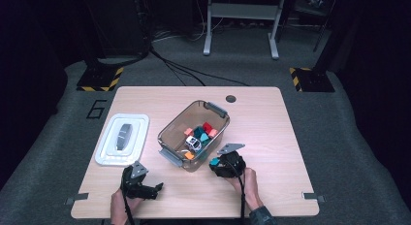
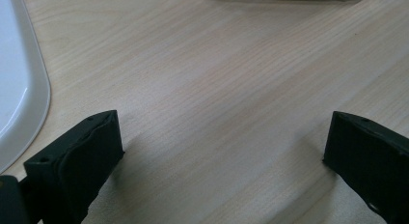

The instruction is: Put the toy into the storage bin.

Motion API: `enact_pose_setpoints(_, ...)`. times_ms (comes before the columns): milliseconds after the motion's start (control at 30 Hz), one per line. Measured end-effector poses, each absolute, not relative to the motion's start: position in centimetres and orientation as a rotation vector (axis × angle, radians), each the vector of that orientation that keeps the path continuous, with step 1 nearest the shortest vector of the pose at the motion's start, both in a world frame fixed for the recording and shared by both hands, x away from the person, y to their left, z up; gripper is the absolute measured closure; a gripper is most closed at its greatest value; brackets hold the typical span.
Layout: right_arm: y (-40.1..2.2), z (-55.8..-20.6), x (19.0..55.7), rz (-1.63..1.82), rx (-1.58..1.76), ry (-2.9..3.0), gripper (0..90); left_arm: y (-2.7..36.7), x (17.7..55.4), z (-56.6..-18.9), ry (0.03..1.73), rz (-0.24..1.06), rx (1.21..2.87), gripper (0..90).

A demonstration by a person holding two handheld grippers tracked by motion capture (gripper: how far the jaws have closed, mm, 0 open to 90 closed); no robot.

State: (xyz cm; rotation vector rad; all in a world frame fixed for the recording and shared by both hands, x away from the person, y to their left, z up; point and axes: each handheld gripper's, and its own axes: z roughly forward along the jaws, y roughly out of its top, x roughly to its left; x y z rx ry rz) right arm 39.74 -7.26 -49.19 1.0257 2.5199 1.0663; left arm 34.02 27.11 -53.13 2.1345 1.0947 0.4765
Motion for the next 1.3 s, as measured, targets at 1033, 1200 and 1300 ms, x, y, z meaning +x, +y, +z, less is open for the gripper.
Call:
enact_pose_setpoints(1033, -10.7, -45.2, 42.6, 1.028, 1.126, 2.422, 59.0, 27.1, 34.0, -53.1, 1.100, 0.470, 2.130, 0.0)
enact_pose_setpoints(1200, -11.2, -43.7, 43.0, 1.045, 1.118, 2.394, 59.0, 27.1, 34.0, -53.1, 1.095, 0.477, 2.134, 0.0)
enact_pose_setpoints(1300, -11.3, -43.3, 43.1, 1.046, 1.115, 2.393, 59.0, 27.1, 34.0, -53.1, 1.097, 0.475, 2.136, 0.0)
